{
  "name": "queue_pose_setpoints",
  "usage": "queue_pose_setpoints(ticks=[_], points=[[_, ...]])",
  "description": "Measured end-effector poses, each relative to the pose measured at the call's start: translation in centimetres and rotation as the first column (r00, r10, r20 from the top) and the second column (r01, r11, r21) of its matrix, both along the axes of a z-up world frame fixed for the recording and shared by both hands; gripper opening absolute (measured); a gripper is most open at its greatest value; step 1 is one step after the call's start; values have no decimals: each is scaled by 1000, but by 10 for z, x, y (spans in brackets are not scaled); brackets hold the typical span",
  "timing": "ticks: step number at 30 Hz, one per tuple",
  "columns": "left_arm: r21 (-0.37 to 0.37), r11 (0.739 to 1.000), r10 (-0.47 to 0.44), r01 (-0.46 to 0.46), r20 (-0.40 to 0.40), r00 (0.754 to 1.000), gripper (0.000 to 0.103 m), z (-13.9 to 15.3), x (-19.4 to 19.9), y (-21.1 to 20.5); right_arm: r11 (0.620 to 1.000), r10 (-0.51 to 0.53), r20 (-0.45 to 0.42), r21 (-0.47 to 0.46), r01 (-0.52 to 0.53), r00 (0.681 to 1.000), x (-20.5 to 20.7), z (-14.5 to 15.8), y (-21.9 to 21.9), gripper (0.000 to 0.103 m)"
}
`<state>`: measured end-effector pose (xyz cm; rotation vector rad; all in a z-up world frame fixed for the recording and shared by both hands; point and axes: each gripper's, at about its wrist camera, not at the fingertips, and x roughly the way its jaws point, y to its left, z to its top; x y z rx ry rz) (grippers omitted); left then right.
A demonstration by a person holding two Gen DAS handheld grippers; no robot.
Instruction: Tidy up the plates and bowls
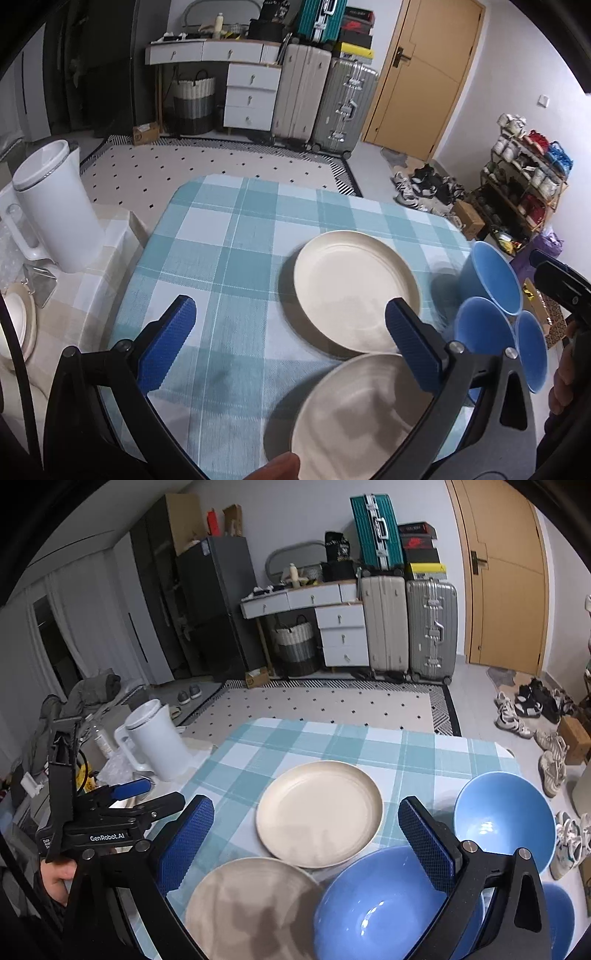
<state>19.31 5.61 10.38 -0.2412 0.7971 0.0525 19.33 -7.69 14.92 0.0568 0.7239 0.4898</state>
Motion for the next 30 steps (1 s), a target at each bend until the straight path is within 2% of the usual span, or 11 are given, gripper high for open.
queue_pose_setpoints(ticks=[10,18,23,26,30], points=[[-7,1000,3,-3,-80,997,102,-47,61,4,997,-28,-140,-76,18,990,76,-48,-1,102],[-12,1000,3,-5,-134,991,101,-87,92,6,990,-29,-234,-139,-4,972,109,-93,6,102],[-9,1000,-1,0,-182,983,88,-110,109,4,984,-23,-281,-177,-29,960,126,-117,10,97],[-27,1000,-14,9,-217,976,80,-125,118,3,977,-21,-318,-206,-48,948,136,-131,12,83],[-38,999,-28,20,-238,971,72,-139,125,0,968,-15,-367,-238,-78,930,147,-150,16,79]])
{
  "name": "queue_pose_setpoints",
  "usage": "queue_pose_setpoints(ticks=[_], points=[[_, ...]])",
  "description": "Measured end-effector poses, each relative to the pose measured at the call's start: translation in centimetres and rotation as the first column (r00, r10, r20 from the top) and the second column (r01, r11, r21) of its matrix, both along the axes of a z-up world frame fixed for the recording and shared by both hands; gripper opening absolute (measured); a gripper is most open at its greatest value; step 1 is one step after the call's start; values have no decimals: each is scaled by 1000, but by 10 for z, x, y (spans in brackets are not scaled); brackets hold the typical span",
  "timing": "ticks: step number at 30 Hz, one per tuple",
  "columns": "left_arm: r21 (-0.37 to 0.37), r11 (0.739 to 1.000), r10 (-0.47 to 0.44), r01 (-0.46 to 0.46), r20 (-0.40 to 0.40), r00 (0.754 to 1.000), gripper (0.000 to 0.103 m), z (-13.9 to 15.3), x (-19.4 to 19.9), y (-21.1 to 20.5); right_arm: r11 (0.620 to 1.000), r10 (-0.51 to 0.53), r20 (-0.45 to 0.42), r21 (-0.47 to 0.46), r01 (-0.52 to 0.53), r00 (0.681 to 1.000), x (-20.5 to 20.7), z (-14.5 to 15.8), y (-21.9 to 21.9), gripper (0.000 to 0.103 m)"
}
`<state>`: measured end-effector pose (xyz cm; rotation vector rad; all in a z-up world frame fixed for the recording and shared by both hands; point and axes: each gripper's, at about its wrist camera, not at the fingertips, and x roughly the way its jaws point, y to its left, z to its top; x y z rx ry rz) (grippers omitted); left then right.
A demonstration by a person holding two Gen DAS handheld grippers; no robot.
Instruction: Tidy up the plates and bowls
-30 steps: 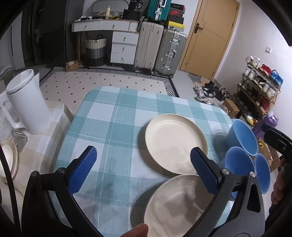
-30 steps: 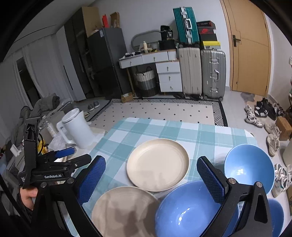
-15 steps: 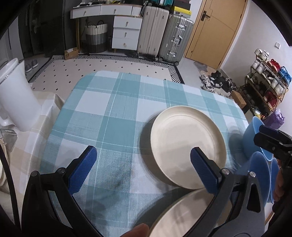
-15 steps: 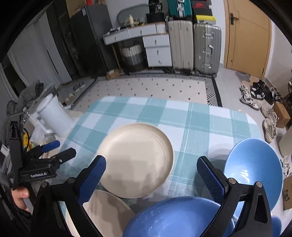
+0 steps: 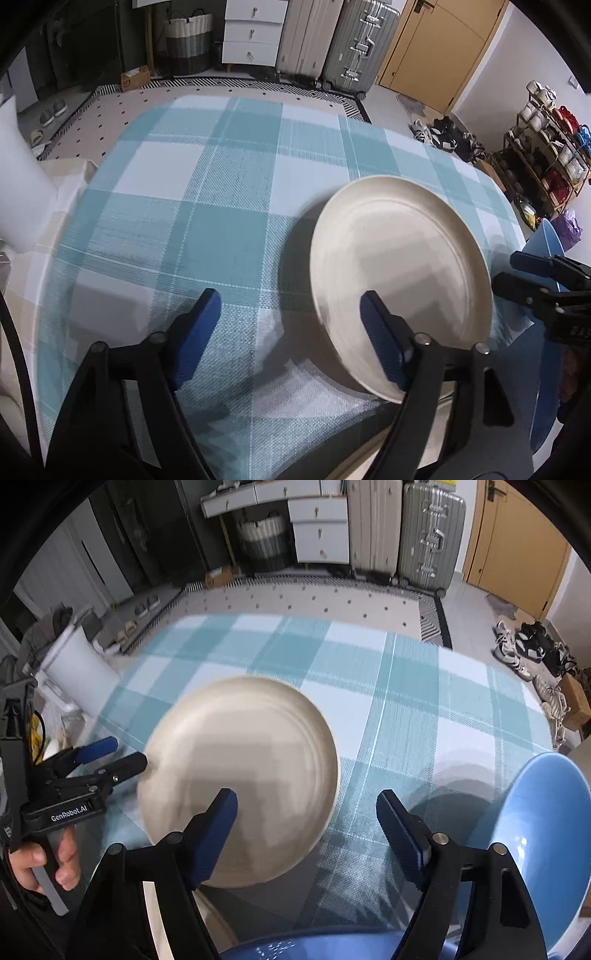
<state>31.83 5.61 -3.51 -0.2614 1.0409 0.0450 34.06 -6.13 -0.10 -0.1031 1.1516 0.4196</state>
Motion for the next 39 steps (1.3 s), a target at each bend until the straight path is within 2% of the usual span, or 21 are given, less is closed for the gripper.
queue_pose_setpoints(ticks=[1,5,7,9,13,16,18,24,30,39], points=[[0,1000,-1,1,-4,1000,71,-1,0,-1,1000,-1,-13,-9,1,1000,3,-5,0,74],[-6,1000,-8,7,-24,1000,62,-11,4,-3,1000,7,-38,-30,-9,999,8,-16,1,70],[-8,1000,-7,7,-32,999,57,-15,5,-4,999,11,-41,-40,-12,999,10,-19,2,63],[-10,1000,-9,9,-37,999,54,-17,6,-4,999,16,-51,-43,-18,999,12,-23,3,61],[3,1000,-18,18,-32,999,46,-18,7,-7,999,18,-64,-46,-21,998,13,-28,6,51],[2,1000,-21,21,-30,999,37,-18,7,-8,999,16,-67,-46,-20,998,13,-31,7,45],[-15,999,-35,35,-24,999,26,-17,7,-10,998,12,-66,-53,-16,998,13,-32,7,40],[4,997,-76,76,-13,997,12,-14,7,-20,997,5,-64,-73,-9,998,14,-38,7,25],[24,996,-85,85,-10,996,10,-13,8,-25,997,-2,-49,-78,-2,999,12,-37,5,18],[35,996,-80,80,4,997,10,-8,3,-27,998,-8,-43,-70,5,999,12,-37,3,18]])
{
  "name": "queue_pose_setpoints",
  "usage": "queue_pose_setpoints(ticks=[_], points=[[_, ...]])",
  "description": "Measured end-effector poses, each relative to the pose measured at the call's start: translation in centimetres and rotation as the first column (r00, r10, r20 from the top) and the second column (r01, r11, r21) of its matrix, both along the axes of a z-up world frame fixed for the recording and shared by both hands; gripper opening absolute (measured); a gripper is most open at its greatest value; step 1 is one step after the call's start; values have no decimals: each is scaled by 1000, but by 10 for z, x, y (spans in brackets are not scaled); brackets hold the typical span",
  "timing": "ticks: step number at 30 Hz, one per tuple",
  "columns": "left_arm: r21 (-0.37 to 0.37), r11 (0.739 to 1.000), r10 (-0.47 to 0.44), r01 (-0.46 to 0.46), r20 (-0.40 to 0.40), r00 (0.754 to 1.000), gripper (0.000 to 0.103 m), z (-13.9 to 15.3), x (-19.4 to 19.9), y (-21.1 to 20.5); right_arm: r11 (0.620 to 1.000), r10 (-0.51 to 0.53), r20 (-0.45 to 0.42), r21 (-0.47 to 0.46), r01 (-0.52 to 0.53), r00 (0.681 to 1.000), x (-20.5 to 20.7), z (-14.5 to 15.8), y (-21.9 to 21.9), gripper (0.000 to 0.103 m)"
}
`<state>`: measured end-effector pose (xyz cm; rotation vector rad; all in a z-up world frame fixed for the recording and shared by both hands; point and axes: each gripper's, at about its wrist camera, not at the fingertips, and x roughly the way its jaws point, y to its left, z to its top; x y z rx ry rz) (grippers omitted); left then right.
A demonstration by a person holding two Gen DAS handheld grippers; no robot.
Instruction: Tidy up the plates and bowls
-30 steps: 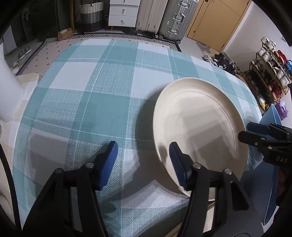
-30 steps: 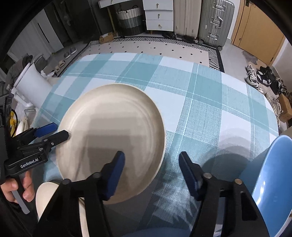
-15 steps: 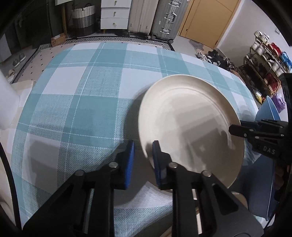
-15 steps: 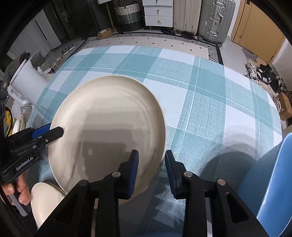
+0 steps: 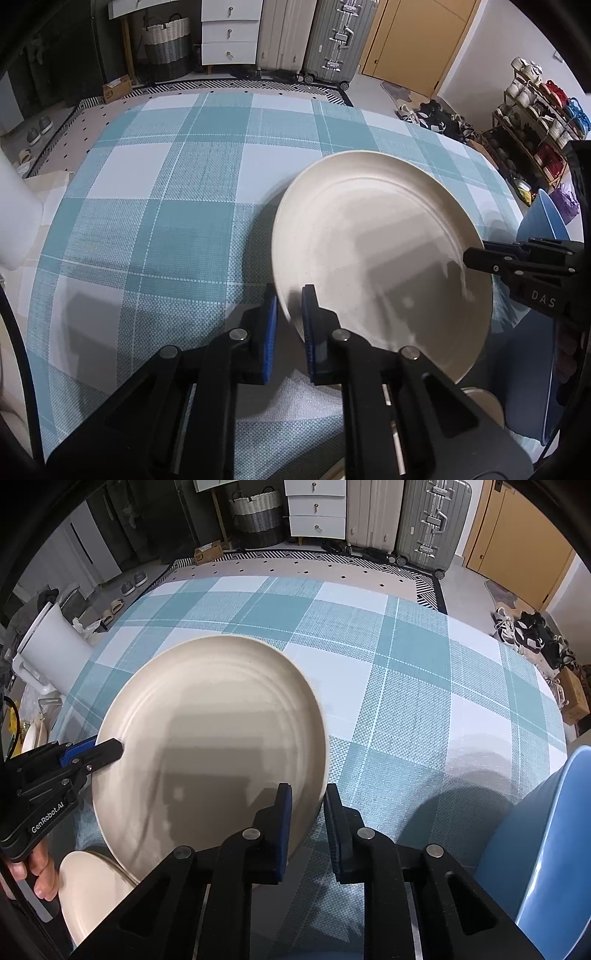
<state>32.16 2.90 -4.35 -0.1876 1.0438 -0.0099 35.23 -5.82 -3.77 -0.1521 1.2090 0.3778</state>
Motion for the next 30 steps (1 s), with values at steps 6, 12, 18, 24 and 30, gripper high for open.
queue_pose_setpoints(ticks=[6,12,18,24,30], points=[[5,1000,0,0,16,1000,10,6,-4,0,1000,-4,6,3,4,1000,-1,1,-1,18],[7,1000,9,-10,26,1000,10,11,-10,2,1000,-2,23,18,2,1000,-3,7,-2,18],[12,1000,22,-23,44,999,10,21,-16,4,1000,0,42,28,-1,999,-7,14,1,18],[13,999,33,-34,64,997,10,33,-25,7,999,3,69,49,-7,998,-11,25,3,18],[13,999,43,-45,87,995,10,46,-35,8,998,6,98,55,-12,995,-17,37,6,18]])
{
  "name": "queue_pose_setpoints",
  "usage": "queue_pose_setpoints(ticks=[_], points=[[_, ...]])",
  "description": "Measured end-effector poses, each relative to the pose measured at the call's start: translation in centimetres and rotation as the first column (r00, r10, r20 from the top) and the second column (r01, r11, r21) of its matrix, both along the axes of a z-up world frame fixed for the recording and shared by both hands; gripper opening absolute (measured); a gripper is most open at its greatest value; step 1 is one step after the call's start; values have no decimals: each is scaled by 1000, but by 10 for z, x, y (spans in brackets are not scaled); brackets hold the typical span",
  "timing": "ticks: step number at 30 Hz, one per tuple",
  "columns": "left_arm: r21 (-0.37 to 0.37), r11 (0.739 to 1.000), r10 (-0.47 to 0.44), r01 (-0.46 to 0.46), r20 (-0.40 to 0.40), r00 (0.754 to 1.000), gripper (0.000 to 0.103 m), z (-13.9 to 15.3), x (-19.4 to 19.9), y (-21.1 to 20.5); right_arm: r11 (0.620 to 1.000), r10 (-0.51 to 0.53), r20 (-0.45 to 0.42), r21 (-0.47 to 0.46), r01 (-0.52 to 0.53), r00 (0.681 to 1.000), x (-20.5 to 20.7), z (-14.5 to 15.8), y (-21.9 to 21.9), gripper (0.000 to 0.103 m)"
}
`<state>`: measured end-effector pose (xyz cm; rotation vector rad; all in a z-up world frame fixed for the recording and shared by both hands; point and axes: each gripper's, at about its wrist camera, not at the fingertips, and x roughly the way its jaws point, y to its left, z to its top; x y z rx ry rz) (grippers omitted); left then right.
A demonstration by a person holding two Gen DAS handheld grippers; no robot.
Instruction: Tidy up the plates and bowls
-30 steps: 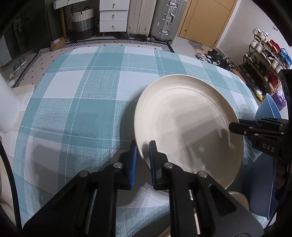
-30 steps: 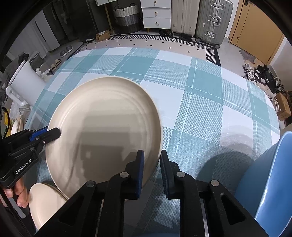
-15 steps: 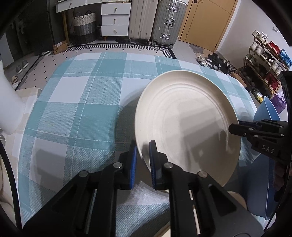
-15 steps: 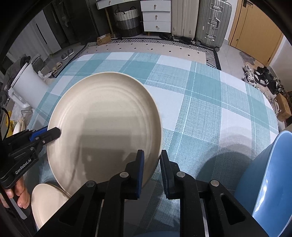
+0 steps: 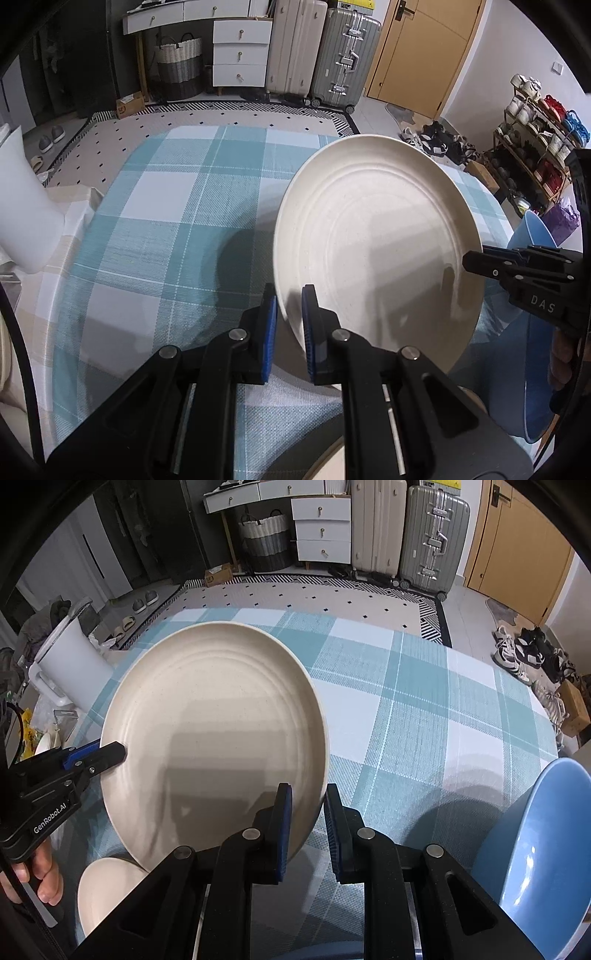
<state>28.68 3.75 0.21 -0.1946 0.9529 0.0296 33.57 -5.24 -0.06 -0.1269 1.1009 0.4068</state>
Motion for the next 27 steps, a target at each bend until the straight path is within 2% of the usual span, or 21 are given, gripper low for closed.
queue_pose_setpoints(ticks=[11,27], points=[[6,1000,10,-11,45,999,10,27,-21,2,1000,6,46,16,-7,999,-14,24,6,18],[15,1000,25,-27,98,995,10,60,-72,3,998,21,96,53,-26,995,-53,52,9,18]])
